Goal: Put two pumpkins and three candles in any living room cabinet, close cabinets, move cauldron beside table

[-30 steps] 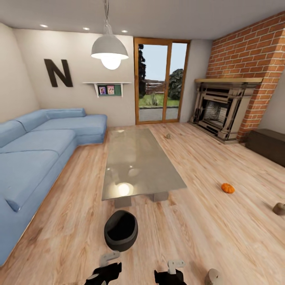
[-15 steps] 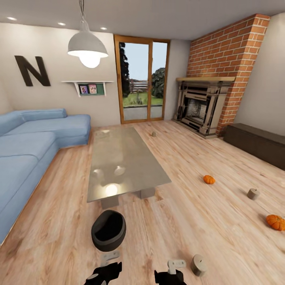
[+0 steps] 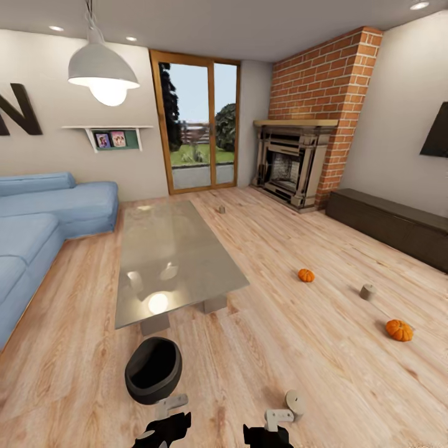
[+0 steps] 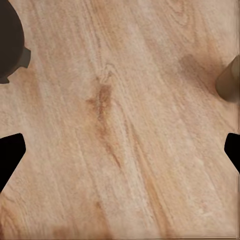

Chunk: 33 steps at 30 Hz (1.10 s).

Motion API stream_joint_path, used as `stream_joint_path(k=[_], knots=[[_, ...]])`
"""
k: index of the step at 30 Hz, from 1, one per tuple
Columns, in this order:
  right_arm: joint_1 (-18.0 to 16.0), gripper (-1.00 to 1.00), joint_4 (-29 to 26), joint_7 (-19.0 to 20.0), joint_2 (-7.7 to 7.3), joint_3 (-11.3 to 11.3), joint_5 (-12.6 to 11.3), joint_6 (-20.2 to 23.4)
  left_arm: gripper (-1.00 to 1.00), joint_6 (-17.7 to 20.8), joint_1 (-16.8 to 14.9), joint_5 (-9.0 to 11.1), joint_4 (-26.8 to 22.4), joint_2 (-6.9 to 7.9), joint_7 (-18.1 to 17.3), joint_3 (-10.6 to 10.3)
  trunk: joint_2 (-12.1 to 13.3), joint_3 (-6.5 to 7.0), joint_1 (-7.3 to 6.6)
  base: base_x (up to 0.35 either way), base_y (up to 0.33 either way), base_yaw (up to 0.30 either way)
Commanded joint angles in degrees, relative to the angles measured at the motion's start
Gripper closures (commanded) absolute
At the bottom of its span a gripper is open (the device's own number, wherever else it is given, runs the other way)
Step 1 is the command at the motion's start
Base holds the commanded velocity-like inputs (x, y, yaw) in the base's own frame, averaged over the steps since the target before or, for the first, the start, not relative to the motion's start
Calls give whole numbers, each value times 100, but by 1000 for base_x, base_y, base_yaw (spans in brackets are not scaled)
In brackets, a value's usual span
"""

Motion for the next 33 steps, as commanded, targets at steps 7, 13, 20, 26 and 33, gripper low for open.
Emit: stream_joint_path(k=[7,13,20,26,33], knots=[[-5,-100,16,-13,0,37,-45,-14,-100,5,-1,55,-5,3,49,-52,280,62,-155,0,0,-158],[-5,-100,-1,-22,0,37,-52,-22,-100,7,-1,55,-4,3,50,-57,520,118,-287,0,0,-144],[-5,-100,-22,-34,0,37,-71,-93,-100,6,-1,55,-4,6,50,-58,801,207,-441,0,0,-60],[-5,-100,-19,-31,0,37,-77,-72,-100,-1,-1,55,-11,4,45,-59,921,258,-506,0,0,-42],[-5,-100,-15,-30,0,37,-80,-67,-100,-8,-1,55,-13,4,41,-61,921,258,-506,0,0,-243]])
